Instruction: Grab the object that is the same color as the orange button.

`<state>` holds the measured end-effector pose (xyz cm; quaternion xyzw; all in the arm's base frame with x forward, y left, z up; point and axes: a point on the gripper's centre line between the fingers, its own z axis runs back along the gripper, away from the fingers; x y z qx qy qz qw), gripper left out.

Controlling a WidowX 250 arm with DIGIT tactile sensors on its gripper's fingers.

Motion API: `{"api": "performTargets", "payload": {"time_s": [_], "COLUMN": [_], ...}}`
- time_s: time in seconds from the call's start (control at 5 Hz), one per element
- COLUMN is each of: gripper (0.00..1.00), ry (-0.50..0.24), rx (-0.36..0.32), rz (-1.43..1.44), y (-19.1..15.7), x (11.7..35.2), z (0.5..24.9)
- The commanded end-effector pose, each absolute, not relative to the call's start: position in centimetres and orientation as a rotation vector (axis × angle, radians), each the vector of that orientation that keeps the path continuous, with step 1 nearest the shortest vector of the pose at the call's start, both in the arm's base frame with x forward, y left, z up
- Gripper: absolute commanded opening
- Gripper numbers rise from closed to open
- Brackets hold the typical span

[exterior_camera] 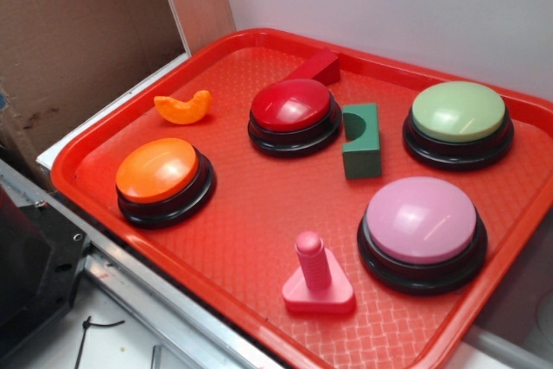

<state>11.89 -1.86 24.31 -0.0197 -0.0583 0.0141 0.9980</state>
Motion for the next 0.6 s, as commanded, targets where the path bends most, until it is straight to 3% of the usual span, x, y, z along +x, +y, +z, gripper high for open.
{"api": "performTargets", "payload": {"time_s": [0.0,0.2,0.4], "gripper": [1.00,1.00,1.00], "ry": [-0.117,-0.105,-0.118], "rx": [-0.039,-0.031,0.004], "rz": [0.028,0.052,0.089], "y": [-1.9,-1.4,-0.6], "x": [11.9,14.0,17.7], "z": [24.3,24.0,23.1]}}
